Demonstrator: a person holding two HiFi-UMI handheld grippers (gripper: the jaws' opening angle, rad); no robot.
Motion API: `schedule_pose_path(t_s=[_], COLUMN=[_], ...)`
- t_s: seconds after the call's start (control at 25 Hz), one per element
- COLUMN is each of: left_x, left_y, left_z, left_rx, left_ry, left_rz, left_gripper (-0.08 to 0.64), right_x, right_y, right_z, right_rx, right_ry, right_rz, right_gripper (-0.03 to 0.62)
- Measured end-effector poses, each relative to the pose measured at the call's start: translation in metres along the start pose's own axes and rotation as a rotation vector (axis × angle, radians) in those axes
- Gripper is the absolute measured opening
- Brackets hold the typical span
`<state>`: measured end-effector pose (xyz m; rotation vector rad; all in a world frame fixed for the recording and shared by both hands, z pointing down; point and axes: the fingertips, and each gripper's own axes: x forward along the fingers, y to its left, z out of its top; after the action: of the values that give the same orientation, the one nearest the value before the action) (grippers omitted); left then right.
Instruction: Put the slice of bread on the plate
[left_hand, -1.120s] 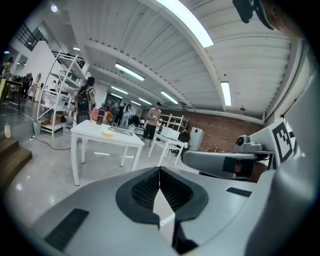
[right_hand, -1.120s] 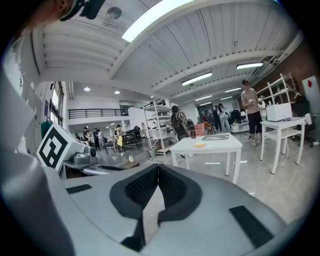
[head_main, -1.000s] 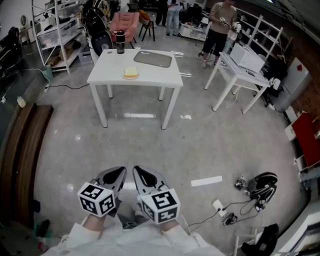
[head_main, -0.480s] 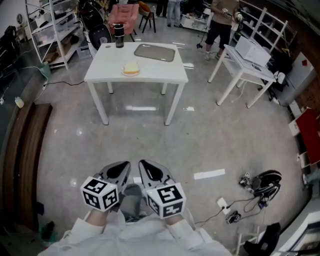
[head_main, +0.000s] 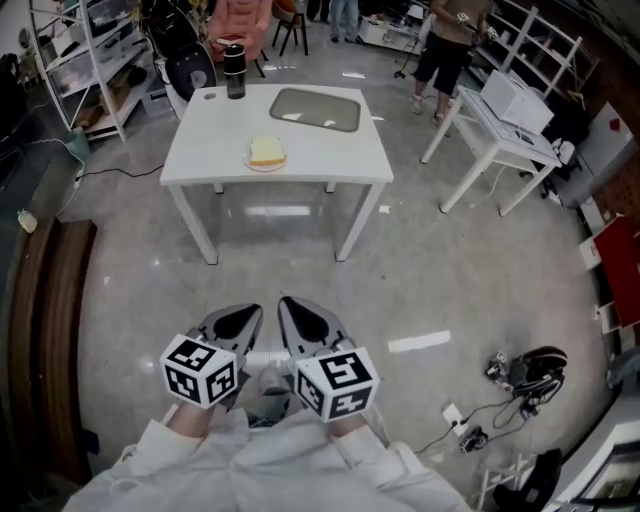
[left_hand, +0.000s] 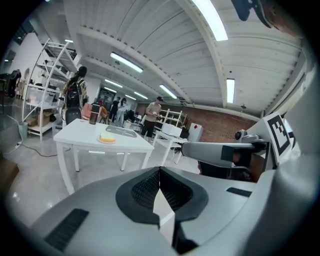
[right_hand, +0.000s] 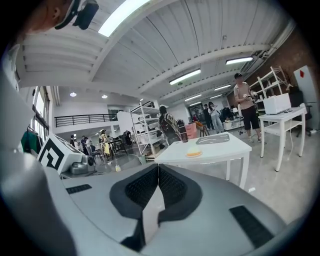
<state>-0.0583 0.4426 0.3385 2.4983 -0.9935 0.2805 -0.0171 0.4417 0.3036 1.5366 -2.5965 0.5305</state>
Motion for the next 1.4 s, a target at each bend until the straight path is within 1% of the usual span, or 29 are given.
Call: schedule_pose_path(t_s=[0.12, 0.28, 0.4, 0.6, 0.76, 1.04, 1.28, 1.4], left_x=[0.017, 0.035, 0.047, 0.066, 0.089, 0.145, 0.201, 0.23], left_y=[0.024, 0.048, 0.06, 0.083, 0.106, 0.155, 0.207, 0.225], left_z=[0.022, 0.034, 0.042, 0.043, 0.057, 0.087, 0.139, 0.157], left_rx=[0.017, 0.006, -0.004, -0.024, -0.034, -0.063, -0.095, -0.105], left_ry=[-0.006, 0.014, 0.018, 0.041, 0.042, 0.043, 0.027, 0.029], left_rz=[-0.024, -0.045, -0.057, -0.058, -0.051, -0.03, 0.006, 0.016], left_gripper=[0.009, 0.009, 0.009, 0.009, 0.009, 0.009, 0.009, 0.009], right_x=[0.031, 0.061, 0.078, 0.111, 0.144, 0.212, 0.271, 0.3], right_y=[-0.014, -0.025, -0.035, -0.045, -0.062, -0.104, -0.16, -0.19], right_z=[0.009, 0.008, 0.014, 0.02, 0.028, 0.047, 0.08, 0.096], right_rx=[0.019, 0.045, 0.05, 0.047, 0.041, 0.037, 0.042, 0.049], right_ry=[-0.011, 0.017, 0.023, 0.042, 0.059, 0.082, 0.095, 0.097], right_rz=[-0.034, -0.057, -0.074, -0.067, -0.054, -0.035, -0.024, -0.023], right_gripper=[0.014, 0.014, 0.014, 0.014, 0.014, 0.014, 0.014, 0.014])
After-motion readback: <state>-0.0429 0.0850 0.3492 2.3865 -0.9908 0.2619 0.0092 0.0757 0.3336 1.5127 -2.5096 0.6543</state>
